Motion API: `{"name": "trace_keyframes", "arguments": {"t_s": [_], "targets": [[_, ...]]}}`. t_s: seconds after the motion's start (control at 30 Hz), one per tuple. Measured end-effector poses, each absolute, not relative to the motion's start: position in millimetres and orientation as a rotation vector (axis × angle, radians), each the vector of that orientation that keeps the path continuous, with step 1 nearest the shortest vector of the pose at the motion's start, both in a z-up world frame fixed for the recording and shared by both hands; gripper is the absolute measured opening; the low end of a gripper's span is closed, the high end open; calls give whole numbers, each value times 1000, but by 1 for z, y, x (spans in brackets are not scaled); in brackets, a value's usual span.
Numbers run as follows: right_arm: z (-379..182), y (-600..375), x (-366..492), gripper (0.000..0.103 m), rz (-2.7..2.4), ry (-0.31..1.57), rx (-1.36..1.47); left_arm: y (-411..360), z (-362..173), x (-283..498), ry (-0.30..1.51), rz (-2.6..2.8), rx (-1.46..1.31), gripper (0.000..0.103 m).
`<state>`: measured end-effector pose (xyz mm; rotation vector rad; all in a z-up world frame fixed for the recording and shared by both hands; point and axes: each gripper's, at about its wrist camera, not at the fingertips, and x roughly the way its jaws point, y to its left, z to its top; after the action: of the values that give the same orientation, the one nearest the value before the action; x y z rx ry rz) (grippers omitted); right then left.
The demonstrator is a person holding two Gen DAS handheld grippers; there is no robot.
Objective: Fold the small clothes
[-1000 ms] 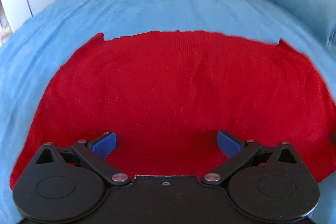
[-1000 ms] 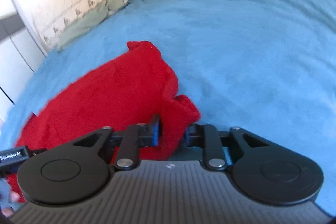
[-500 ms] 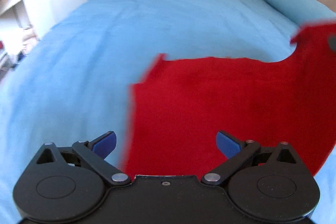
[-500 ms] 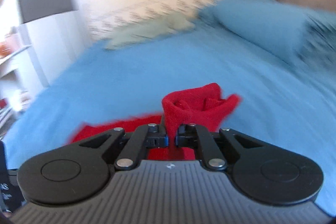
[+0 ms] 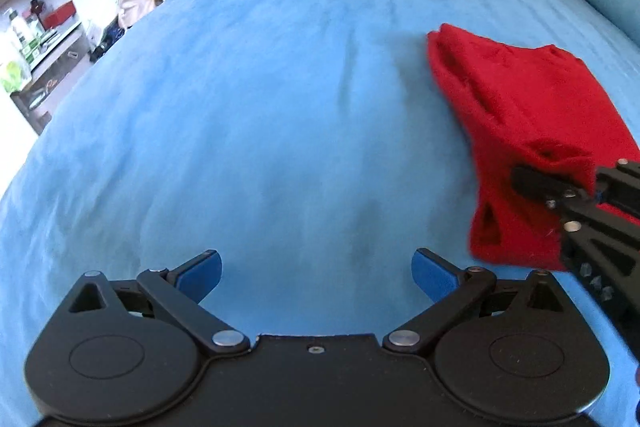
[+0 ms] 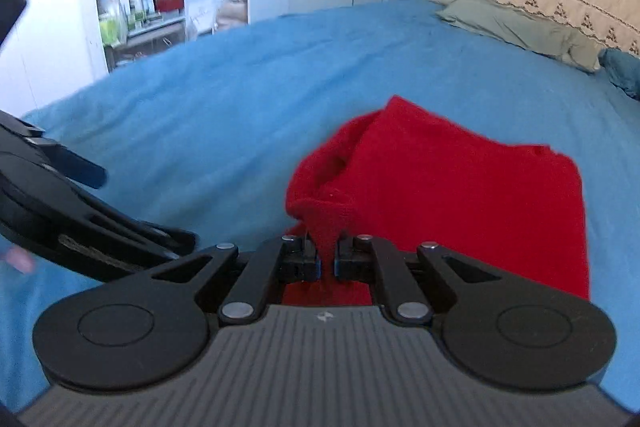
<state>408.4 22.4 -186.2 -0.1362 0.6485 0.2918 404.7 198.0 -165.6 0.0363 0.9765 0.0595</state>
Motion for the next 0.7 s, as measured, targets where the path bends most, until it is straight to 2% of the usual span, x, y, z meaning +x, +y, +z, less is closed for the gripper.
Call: {"name": "trace_keyframes", "arguments": {"t_s": [0.07, 0.13, 0.2, 0.23, 0.43, 0.7], "targets": [[-186, 23, 407, 23, 312, 638, -134, 202, -165, 403, 967, 66, 20, 103], [-181, 16, 402, 32, 326, 618, -147, 207, -159, 400, 954, 66, -16, 103], [-175, 13, 390, 69, 335, 594, -165, 211, -149, 397, 930, 50, -75, 103], [-169, 8, 382, 74, 336, 570, -174, 213, -142, 396, 914, 32, -114, 103], [-147, -56, 322, 80, 205, 464, -229, 198, -118, 407, 886, -125, -296, 103], [-187, -95, 294, 77, 118, 581, -334, 170, -143, 427, 959, -94, -294, 103]]}}
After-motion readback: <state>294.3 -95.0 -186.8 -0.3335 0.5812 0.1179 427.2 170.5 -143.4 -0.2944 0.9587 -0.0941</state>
